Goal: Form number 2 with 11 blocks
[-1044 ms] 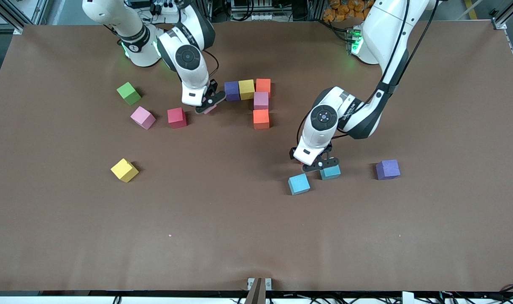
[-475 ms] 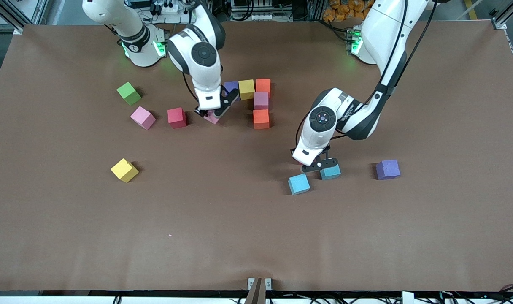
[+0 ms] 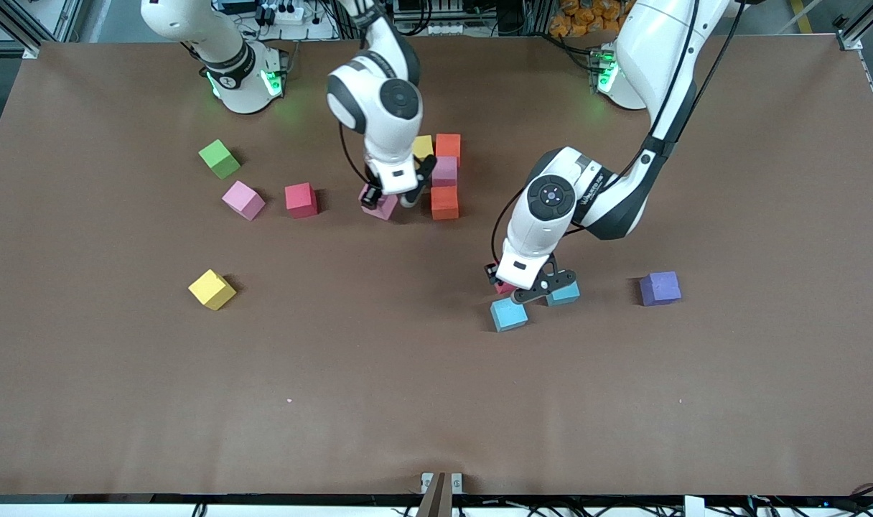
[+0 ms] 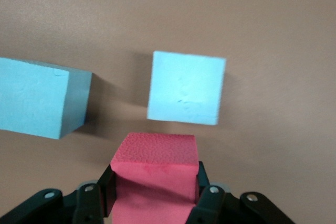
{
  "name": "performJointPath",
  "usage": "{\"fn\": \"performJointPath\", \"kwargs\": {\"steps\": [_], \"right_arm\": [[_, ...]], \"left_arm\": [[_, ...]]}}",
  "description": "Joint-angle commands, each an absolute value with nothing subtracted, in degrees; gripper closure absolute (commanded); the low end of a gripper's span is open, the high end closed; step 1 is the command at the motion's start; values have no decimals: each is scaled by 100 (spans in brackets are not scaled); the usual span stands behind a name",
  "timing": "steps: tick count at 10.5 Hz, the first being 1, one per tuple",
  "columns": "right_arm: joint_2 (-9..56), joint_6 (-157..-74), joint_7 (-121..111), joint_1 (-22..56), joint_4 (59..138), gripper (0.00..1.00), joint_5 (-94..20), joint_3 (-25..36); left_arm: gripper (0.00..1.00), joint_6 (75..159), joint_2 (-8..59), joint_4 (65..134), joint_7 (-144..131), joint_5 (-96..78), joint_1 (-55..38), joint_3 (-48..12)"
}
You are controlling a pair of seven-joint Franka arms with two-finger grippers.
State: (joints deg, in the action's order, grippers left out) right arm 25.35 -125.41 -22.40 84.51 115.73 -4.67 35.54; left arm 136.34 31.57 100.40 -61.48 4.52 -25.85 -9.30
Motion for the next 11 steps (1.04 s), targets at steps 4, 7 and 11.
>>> {"fn": "performJointPath", "kwargs": {"steps": [4,7,11], "right_arm": [[2979,-12586,-3593,8631,11206,100,-475,3577],[3163,-12595,-3718,8561,10952,100,-518,3305],[3454,-12586,-3648,8561,10653,97,-773,3226]], "left_arm": [[100,13544,2892,9905,-8082,290,-2637,-1072],[100,13369,2673,9914,-8848,299,-2637,-1072],[100,13315,2522,9905,-10112,299,-2593,-1072]]}}
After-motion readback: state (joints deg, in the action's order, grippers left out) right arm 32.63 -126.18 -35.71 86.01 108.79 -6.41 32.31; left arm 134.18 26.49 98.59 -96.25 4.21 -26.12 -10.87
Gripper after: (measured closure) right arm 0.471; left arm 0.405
